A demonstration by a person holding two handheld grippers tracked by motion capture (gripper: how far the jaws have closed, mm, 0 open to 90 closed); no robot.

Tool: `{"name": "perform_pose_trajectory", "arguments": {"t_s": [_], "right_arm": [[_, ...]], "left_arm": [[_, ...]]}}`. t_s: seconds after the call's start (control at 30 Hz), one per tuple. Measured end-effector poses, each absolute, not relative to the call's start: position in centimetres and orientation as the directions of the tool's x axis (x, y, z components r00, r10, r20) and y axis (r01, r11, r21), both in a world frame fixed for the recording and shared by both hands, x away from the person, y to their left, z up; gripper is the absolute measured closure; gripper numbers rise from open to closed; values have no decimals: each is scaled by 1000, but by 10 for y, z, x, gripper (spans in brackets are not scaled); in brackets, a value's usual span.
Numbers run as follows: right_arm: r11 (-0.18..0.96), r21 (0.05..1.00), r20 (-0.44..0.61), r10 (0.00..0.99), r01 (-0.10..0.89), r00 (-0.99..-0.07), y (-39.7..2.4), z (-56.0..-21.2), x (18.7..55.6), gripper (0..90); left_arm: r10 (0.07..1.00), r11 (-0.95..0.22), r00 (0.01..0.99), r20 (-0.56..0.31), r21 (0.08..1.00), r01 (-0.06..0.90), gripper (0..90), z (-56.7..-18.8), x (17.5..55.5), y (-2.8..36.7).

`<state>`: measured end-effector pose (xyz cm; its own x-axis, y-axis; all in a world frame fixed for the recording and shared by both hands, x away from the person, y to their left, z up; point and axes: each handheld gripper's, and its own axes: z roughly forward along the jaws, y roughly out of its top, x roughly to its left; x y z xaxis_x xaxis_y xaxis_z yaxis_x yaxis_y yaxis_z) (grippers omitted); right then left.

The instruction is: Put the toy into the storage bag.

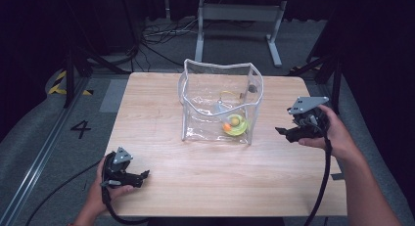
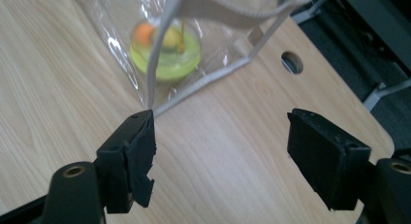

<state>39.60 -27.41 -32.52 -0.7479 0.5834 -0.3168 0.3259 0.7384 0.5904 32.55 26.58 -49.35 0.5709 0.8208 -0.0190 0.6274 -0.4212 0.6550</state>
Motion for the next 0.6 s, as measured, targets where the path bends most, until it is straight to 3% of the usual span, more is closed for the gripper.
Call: {"name": "perform_pose_trajectory", "arguments": {"t_s": [0.6], "right_arm": [[725,561,-284,622,399,-730,-304,-388,382,237]], "left_arm": [[821,-421,571,-18,655,627,8,-494,325,266]]}}
